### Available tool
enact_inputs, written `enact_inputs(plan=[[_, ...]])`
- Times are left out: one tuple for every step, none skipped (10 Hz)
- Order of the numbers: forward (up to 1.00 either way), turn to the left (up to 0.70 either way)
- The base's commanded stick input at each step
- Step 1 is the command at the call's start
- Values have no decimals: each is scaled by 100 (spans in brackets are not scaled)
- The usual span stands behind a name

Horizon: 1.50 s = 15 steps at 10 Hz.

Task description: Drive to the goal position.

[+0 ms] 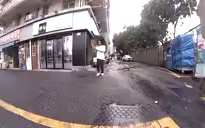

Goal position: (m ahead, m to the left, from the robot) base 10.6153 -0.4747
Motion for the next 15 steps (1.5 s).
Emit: enact_inputs(plan=[[45, 0], [45, 0], [45, 0], [45, 0], [45, 0], [45, 0], [45, 0], [45, 0], [45, 0], [45, 0], [45, 0], [45, 0], [45, 0], [45, 0], [45, 0]])
